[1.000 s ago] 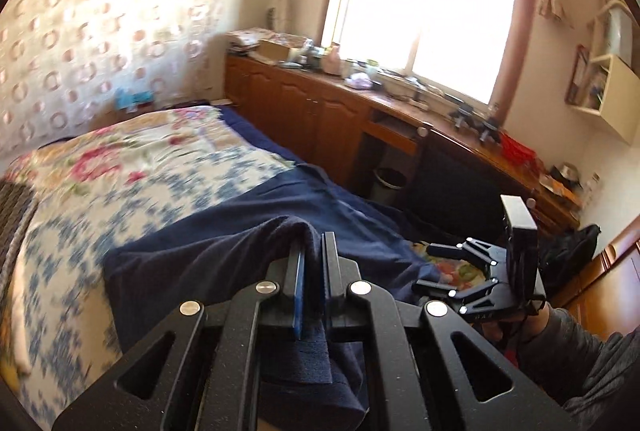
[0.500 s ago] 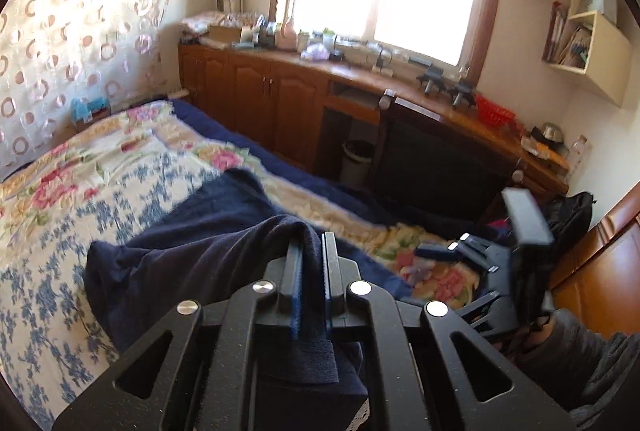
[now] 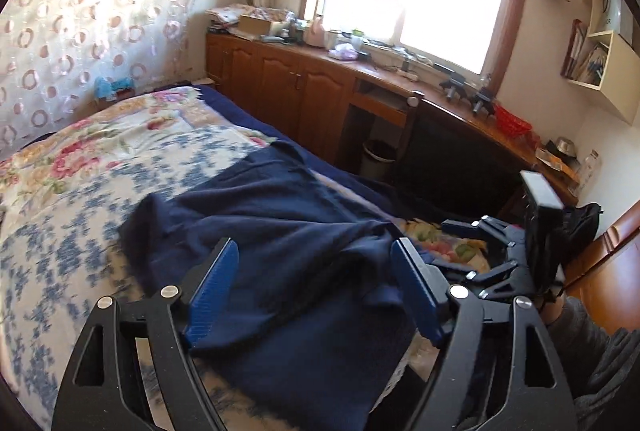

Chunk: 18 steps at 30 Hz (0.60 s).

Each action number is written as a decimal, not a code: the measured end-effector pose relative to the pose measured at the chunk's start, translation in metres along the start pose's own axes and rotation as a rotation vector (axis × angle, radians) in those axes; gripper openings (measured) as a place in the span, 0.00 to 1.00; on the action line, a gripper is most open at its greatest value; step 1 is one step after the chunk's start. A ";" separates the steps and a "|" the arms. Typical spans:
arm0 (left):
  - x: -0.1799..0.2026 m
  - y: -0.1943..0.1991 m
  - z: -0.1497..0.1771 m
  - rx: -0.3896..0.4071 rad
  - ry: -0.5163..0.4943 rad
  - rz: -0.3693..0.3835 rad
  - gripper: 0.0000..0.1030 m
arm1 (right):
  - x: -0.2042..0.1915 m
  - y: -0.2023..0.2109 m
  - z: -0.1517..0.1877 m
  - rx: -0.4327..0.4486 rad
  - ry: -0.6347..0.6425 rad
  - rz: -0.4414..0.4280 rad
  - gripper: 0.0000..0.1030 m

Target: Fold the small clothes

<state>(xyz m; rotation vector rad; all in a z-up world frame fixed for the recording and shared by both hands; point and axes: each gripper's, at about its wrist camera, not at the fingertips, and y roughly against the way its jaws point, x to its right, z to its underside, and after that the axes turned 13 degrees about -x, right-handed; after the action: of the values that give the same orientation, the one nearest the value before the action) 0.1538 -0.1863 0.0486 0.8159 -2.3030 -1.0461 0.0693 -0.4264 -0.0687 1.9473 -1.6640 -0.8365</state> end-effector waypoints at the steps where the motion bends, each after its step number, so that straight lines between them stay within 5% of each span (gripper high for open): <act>1: -0.007 0.003 0.008 -0.002 0.016 -0.020 0.77 | -0.002 0.000 -0.001 0.003 0.004 -0.003 0.82; 18: -0.093 0.025 0.105 0.004 0.249 -0.197 0.77 | -0.059 -0.025 -0.050 0.010 0.194 -0.089 0.82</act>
<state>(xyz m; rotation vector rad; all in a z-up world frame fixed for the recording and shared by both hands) 0.1455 -0.0566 -0.0106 1.1259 -2.0472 -0.9601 0.1167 -0.3662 -0.0402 2.0507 -1.4824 -0.6481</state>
